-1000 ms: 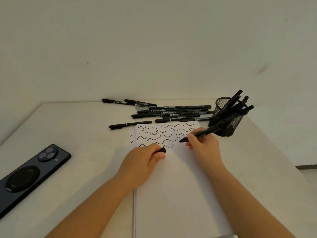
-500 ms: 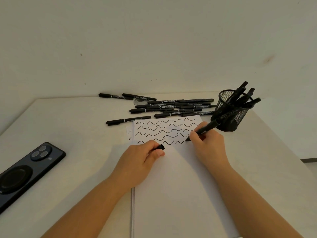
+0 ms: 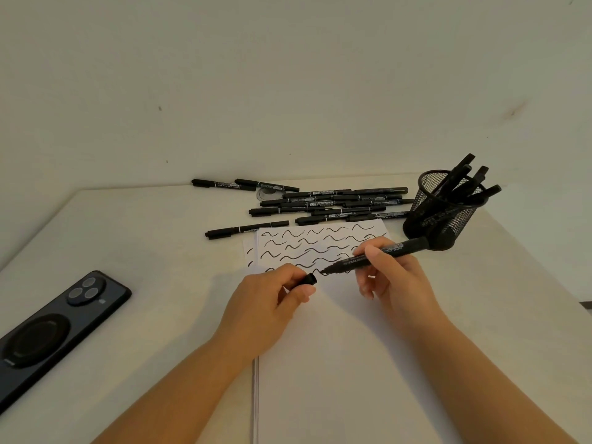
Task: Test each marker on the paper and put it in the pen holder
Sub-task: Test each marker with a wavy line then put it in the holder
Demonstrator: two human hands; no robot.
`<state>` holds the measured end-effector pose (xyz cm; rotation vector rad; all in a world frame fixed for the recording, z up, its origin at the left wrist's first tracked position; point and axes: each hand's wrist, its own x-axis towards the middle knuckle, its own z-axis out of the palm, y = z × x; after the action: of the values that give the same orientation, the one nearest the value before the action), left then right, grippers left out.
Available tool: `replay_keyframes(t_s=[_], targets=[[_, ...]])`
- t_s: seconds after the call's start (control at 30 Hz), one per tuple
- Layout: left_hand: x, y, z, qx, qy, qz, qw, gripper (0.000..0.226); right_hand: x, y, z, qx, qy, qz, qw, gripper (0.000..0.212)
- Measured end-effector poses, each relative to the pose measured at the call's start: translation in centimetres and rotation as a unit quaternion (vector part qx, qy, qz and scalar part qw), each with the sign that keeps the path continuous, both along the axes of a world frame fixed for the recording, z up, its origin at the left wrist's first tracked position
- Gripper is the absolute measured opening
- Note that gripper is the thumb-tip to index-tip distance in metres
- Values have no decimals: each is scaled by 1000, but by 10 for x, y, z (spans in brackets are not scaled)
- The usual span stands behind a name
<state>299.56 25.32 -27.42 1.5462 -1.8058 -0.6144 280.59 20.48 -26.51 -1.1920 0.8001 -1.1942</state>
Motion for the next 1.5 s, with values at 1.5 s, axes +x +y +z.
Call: replay_keyframes(t_s=[1.5], targets=[[-17, 15, 11, 104, 131, -118, 979, 22, 12, 17, -8, -86, 23, 72, 993, 28]])
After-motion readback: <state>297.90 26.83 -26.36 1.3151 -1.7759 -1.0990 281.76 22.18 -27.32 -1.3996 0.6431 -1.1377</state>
